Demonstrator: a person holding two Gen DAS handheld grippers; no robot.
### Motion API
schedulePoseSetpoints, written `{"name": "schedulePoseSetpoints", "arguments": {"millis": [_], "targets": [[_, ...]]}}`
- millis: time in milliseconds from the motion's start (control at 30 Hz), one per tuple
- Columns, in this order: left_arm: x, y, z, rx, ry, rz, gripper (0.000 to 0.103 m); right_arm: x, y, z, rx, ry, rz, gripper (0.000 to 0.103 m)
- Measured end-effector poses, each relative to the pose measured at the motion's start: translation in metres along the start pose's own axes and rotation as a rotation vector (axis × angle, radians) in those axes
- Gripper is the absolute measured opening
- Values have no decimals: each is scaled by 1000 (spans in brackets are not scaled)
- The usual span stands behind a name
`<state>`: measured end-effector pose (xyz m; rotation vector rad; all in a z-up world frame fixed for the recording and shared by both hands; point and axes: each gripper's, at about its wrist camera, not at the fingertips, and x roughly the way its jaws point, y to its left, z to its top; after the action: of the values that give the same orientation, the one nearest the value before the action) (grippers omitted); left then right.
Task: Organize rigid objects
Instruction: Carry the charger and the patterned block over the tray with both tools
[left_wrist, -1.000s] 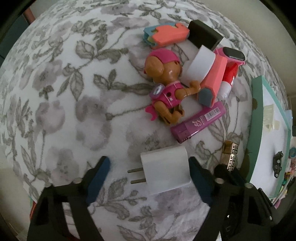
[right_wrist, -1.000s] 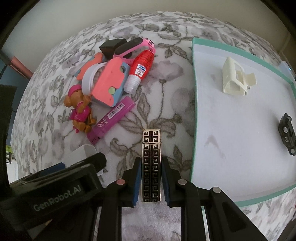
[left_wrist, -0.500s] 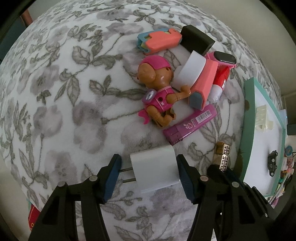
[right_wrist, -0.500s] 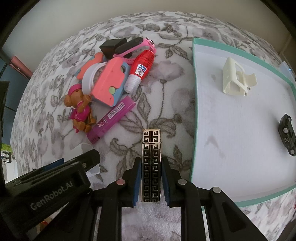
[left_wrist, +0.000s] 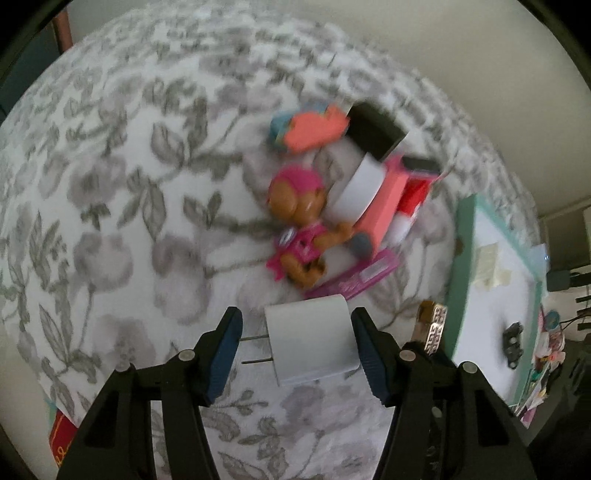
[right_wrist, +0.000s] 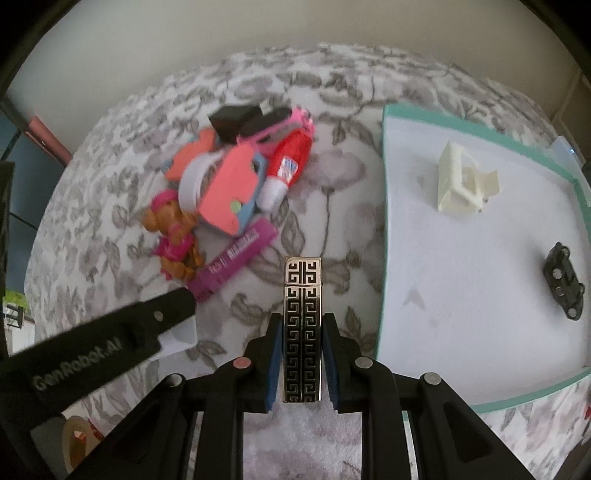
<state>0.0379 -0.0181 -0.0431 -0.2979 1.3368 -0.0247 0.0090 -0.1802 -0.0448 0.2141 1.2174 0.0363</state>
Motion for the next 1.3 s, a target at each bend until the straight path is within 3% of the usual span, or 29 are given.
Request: {"name": "schedulePoseSetpoints", "arguments": {"millis": [167, 367, 567, 1033, 1300], "targets": [[-29, -2, 4, 26, -100, -57, 62, -20, -3, 5, 12, -74, 16, 22], [-44, -24, 1, 105, -162, -95, 62, -46, -17, 7, 39, -170, -23, 22], [-41, -59, -7, 202, -174, -123, 62, -56, -49, 7, 122, -193, -76, 22], [-24, -143, -41, 460, -157, -208, 62, -43, -164, -17, 461, -121, -150, 22], [-5, -168, -52, 501, -116, -260, 62, -49, -188, -24, 530, -134, -189, 22]]}}
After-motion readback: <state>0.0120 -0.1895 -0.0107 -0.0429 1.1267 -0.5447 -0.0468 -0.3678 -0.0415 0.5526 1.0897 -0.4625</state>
